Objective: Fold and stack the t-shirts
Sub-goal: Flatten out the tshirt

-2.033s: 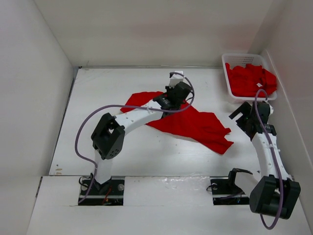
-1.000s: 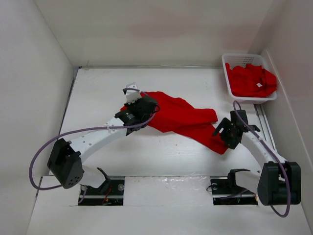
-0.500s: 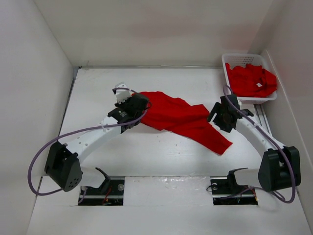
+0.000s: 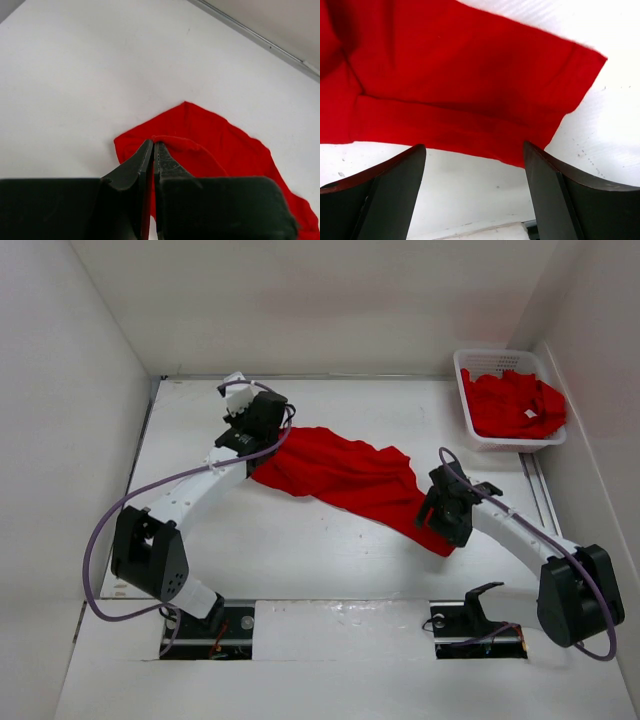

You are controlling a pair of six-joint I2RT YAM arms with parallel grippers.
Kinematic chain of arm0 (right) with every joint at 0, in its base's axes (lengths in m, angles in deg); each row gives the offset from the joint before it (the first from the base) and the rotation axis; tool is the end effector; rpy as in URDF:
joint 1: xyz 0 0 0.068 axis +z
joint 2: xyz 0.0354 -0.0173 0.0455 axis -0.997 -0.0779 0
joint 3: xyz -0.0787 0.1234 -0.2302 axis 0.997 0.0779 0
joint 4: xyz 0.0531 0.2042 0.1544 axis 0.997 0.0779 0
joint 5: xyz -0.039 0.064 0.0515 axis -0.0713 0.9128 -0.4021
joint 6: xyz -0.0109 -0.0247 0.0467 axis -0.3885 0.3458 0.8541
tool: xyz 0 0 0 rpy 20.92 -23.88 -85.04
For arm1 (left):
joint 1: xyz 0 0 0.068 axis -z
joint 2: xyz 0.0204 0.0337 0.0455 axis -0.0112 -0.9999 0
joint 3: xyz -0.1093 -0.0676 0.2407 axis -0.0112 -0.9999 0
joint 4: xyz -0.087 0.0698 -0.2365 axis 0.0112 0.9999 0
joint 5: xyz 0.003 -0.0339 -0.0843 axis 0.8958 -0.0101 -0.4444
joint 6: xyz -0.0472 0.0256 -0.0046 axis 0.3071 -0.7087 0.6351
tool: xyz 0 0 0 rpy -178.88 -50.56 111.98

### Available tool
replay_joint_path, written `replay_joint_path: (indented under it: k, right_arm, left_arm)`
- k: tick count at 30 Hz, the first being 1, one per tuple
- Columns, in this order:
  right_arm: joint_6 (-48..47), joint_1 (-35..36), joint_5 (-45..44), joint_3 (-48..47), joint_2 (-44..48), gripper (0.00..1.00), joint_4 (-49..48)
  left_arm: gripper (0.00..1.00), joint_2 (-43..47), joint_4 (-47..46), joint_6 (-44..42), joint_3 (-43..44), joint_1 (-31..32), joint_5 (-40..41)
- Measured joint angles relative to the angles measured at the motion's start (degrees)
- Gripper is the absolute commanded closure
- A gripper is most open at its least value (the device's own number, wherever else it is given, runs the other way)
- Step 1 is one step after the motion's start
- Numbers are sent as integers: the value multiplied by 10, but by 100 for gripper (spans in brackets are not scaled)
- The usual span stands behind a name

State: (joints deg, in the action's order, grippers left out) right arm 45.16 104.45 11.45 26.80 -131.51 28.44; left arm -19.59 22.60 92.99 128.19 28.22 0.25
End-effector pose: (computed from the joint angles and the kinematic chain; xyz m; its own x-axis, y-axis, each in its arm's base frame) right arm 0.1981 0.0617 0.1886 -0.8280 0.4613 -0.3188 0.4559 0.8848 0.0962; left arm 0.3066 -0.1401 0.3188 -0.2353 -0.3575 -0.9038 -0.4226 0.8750 -0.2361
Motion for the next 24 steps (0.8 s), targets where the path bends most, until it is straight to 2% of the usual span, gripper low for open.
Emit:
replay_joint_path:
  k: [4,6,17,24]
  right_arm:
    - [19,3,-3,10,-1,18,1]
    - [26,3,-7,11,-3,24,1]
    - [43,15,-4,11,-41,19,1]
    - [64,29,7,11,-42,27,-2]
  left_arm:
    - [100,-12,-19,-28,19,-31,-12]
    - [100,-12,-31,-44,21,-40,-15]
    - [100,-28,-62,-103,65,-41,-27]
    - [100,-35,-64,-119,73,-41,-26]
